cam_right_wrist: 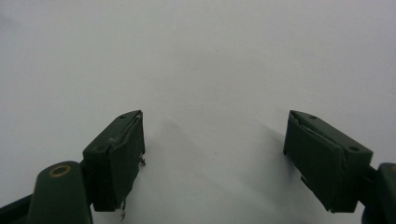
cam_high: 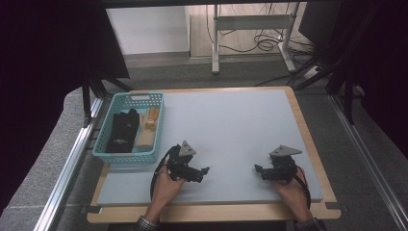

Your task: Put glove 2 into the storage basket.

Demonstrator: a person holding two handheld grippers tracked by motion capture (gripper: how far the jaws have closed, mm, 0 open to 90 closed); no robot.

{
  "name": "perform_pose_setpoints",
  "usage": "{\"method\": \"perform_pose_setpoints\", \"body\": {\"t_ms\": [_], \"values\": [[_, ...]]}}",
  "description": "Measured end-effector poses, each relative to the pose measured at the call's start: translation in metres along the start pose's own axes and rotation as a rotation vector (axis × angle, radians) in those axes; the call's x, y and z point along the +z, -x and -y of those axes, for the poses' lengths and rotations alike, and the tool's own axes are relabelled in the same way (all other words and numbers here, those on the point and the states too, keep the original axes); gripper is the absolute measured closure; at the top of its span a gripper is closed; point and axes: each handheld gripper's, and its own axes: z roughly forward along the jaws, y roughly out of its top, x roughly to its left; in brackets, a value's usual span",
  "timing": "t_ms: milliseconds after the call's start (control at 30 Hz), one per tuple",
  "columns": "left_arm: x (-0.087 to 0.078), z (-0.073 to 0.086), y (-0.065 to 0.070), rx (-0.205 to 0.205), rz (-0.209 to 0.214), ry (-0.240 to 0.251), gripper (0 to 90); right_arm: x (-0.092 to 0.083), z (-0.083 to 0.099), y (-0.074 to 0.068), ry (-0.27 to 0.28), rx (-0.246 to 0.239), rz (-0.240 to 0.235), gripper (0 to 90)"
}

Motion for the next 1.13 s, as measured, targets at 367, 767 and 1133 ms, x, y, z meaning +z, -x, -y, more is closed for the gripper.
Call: {"method": "perform_pose_setpoints", "body": {"t_ms": [367, 767, 1133], "values": [[0.012, 0.013, 0.001, -0.001, -0.002, -0.036, 0.0, 0.000, 0.000, 0.000, -0.001, 0.001, 0.000, 19.7], [0.020, 0.017, 0.003, 0.014, -0.015, -0.084, 0.0, 0.000, 0.000, 0.000, -0.001, 0.001, 0.001, 19.6], [0.021, 0.017, 0.004, 0.016, -0.019, -0.087, 0.0, 0.000, 0.000, 0.000, -0.001, 0.001, 0.001, 19.6]]}}
